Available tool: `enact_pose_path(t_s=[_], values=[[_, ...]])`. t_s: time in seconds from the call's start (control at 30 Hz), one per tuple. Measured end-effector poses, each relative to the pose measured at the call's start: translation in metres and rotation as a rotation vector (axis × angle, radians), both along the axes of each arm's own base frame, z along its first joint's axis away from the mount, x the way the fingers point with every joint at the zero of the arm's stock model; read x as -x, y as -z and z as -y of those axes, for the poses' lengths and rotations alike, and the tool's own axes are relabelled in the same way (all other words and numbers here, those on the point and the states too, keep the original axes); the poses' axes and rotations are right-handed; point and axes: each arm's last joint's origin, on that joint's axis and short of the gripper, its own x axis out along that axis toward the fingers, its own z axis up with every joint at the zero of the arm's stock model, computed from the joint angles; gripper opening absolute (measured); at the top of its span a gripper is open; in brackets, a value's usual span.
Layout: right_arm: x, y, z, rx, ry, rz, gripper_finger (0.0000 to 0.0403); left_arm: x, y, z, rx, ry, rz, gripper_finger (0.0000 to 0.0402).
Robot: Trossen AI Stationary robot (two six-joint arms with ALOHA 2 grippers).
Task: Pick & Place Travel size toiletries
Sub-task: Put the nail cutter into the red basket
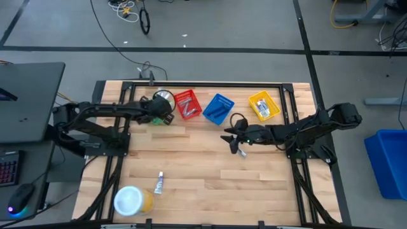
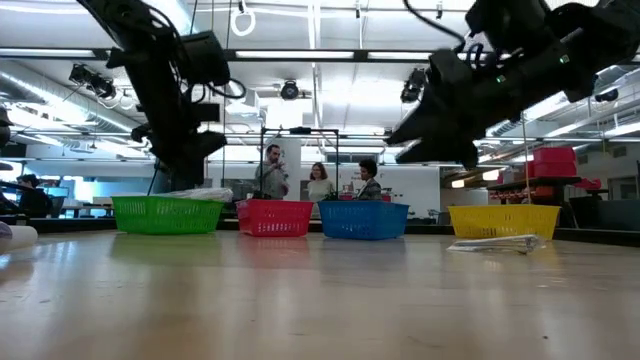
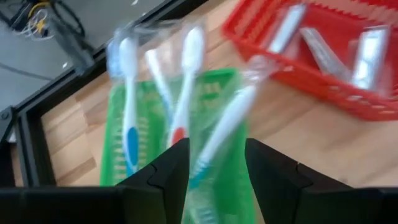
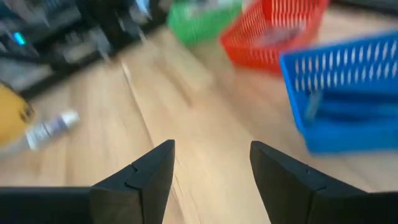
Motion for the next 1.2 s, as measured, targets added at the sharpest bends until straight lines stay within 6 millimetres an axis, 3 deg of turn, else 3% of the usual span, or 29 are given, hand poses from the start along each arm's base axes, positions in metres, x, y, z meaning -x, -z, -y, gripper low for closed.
enact_pose_path(t_s=[0.2, 0.4, 0.6, 0.9, 1.2], values=[[0.013, 0.021, -0.005, -0.062, -0.095, -0.259, 0.0233, -0.016, -0.018, 0.016, -0.014, 0.086, 0.05, 0.0165], [0.031, 0.036, -0.023, -0.107, -0.129, -0.478, 0.0227, -0.033, -0.035, 0.035, -0.031, 0.165, 0.159, 0.0165], [0.038, 0.039, -0.033, -0.049, -0.111, -0.522, 0.0224, -0.045, -0.044, 0.047, -0.075, 0.259, 0.267, 0.0165], [0.048, 0.044, -0.038, -0.017, -0.076, -0.61, 0.0228, -0.049, -0.046, 0.051, -0.06, 0.287, 0.31, 0.0165], [0.044, 0.059, -0.043, 0.068, -0.139, -0.682, 0.0155, -0.052, -0.049, 0.052, -0.044, 0.304, 0.358, 0.0165]])
